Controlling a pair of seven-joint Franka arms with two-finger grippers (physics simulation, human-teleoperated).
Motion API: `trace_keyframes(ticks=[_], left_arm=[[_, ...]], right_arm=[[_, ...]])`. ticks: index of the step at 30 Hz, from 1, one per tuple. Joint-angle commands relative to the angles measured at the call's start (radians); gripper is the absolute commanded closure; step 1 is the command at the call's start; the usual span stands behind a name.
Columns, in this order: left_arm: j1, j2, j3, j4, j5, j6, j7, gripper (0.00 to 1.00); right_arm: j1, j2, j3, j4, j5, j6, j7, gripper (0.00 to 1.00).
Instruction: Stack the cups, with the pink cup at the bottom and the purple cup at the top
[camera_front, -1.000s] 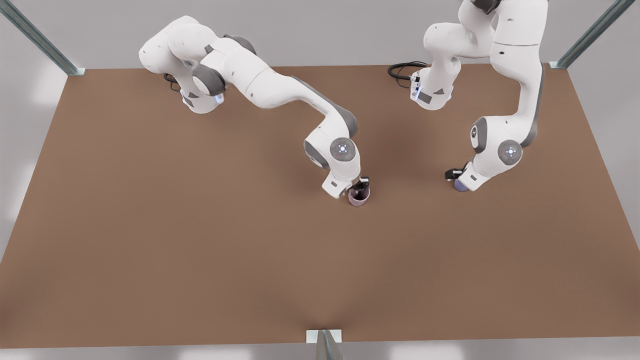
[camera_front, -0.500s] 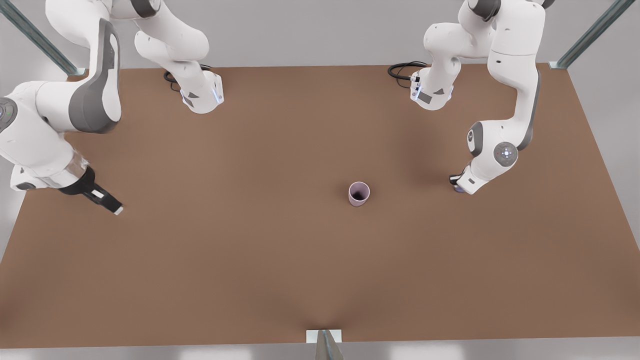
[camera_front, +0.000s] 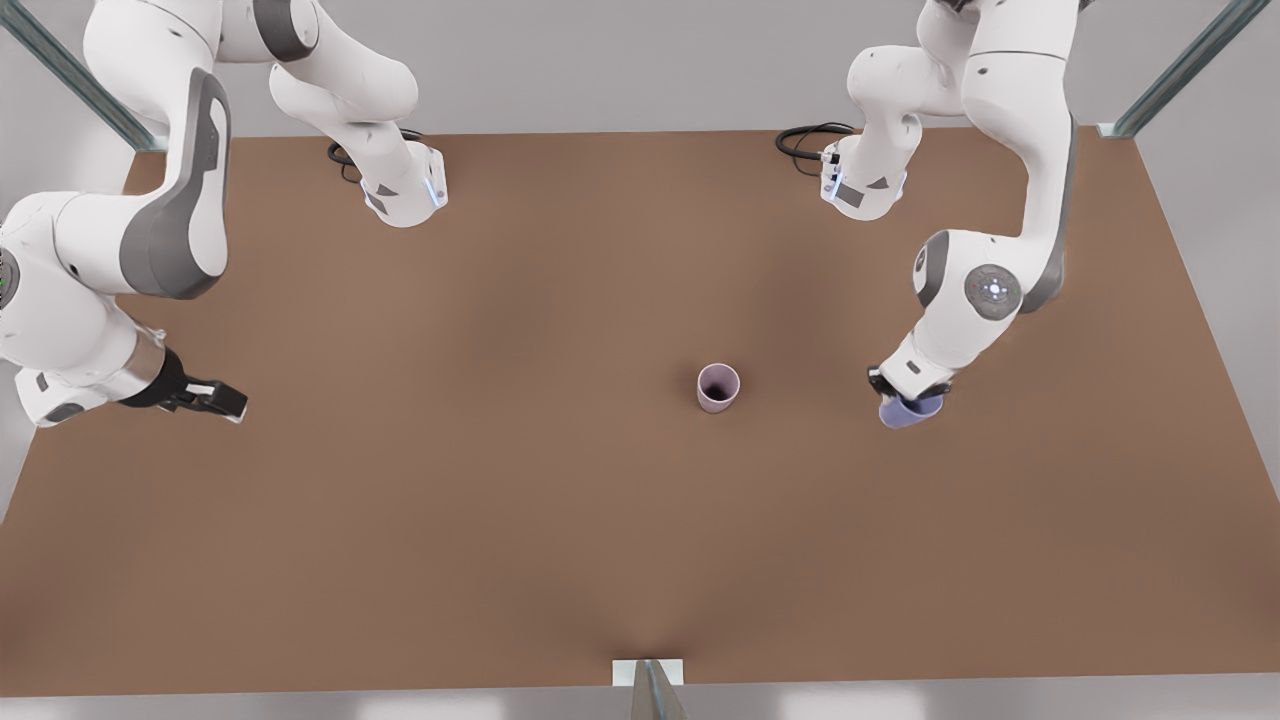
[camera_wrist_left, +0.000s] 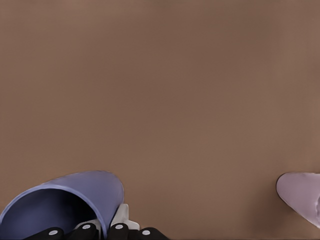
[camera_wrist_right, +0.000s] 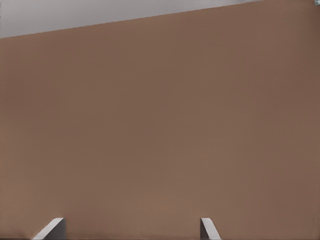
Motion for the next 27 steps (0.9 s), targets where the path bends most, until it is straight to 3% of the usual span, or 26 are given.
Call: trace_keyframes(ticks=[1, 4, 15, 27], left_arm=[[-0.017, 0.0, -0.066, 0.043, -0.006, -0.138, -0.257, 0.79], [-0.033, 0.049, -0.197, 0.11, -0.006, -0.138, -0.426, 0.79], [-0.182, 0.178, -0.197, 0.282, -0.006, -0.139, -0.631, 0.79], [-0.241, 0.227, -0.197, 0.325, -0.009, -0.155, -0.686, 0.79]], right_arm=[[-0.002, 0.004, 0.001, 0.002, 0.001, 0.018, -0.283, 0.0], [-0.002, 0.004, -0.001, 0.002, -0.004, 0.032, -0.283, 0.0], [-0.005, 0.004, -0.002, 0.009, -0.006, 0.046, -0.283, 0.0], [-0.005, 0.006, -0.002, 0.009, -0.004, 0.059, -0.283, 0.0]])
